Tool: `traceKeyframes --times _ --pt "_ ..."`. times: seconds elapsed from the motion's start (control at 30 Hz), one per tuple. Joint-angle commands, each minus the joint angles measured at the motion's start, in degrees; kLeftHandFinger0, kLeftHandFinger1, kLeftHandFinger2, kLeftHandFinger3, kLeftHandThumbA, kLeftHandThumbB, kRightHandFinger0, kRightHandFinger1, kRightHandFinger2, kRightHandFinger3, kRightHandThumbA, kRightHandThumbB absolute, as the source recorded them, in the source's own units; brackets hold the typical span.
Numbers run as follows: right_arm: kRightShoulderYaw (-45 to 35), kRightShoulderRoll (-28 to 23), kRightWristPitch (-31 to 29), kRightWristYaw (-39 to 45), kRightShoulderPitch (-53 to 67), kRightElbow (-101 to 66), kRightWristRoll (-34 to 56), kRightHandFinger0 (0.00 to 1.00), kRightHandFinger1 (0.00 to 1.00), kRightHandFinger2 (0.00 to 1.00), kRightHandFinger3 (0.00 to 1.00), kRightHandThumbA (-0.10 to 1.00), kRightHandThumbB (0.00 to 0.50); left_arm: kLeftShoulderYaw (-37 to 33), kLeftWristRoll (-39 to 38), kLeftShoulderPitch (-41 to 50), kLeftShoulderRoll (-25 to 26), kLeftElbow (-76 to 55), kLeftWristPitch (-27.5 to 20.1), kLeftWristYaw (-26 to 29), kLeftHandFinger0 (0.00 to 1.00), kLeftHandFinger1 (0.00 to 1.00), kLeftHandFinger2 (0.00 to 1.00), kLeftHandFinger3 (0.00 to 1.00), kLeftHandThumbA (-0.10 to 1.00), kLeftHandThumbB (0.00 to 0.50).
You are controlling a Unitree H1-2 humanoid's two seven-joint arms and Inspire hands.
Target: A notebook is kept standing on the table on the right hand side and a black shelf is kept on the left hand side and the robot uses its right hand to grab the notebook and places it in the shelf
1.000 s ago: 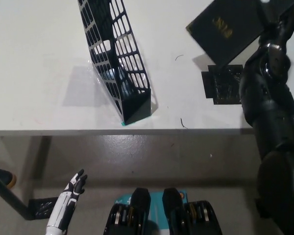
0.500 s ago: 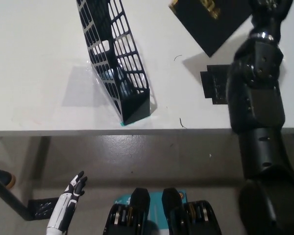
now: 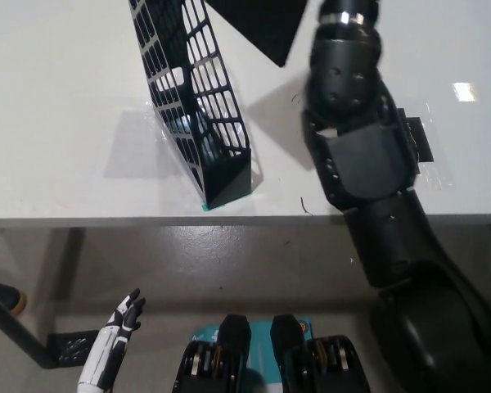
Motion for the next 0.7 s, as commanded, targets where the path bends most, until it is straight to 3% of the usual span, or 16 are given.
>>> traceKeyframes --times 0.0,0.13,0.53,0.63,0.67 --pt "3.30 1.21 -1.89 -6.87 -10.12 0.22 -9.42 0.00 0.12 0.61 0.76 -0.10 0.125 -0.33 0.04 0.31 0.43 -2.53 -0.96 -0.33 1.00 1.00 1.00 1.00 1.00 0.097" --pt "4.05 0.80 -3.03 -8.65 -10.63 4.20 -9.61 0.00 0.12 0.61 0.78 -0.10 0.125 -0.33 0.24 0.17 0.55 -1.55 -2.26 -0.08 1.00 1.00 1.00 1.00 1.00 0.095" --pt "5.69 0.24 -8.30 -15.48 -13.86 21.40 -10.86 0.00 0.00 0.52 0.69 -0.10 0.124 -0.67 -0.84 1.23 1.06 -2.31 -1.87 -1.42 1.00 1.00 1.00 1.00 1.00 0.062" --pt "5.91 0.60 -8.85 -16.82 -15.01 27.14 -10.37 0.00 0.00 0.52 0.68 -0.10 0.113 -0.68 -0.71 1.41 1.06 -2.30 -1.92 -1.42 1.00 1.00 1.00 1.00 1.00 0.144" --pt "6.08 0.71 -8.89 -17.39 -15.31 28.83 -10.39 0.00 0.00 0.52 0.68 -0.10 0.112 -0.74 -0.23 1.51 1.07 -2.19 -2.35 -1.17 1.00 1.00 1.00 1.00 1.00 0.138"
